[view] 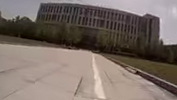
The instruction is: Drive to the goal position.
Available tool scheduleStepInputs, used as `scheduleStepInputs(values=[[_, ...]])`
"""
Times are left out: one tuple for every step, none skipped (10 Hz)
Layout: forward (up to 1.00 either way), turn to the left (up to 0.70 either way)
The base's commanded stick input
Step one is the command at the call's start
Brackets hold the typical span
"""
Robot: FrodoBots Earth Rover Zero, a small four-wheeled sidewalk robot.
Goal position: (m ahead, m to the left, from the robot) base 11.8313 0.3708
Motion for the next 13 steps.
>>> scheduleStepInputs(values=[[1.0,0.0],[1.0,0.0],[1.0,0.0],[1.0,0.0],[1.0,0.0],[1.0,0.0],[1.0,0.0],[1.0,0.0],[1.0,0.0],[1.0,0.0],[1.0,0.0],[1.0,0.0],[1.0,0.0]])
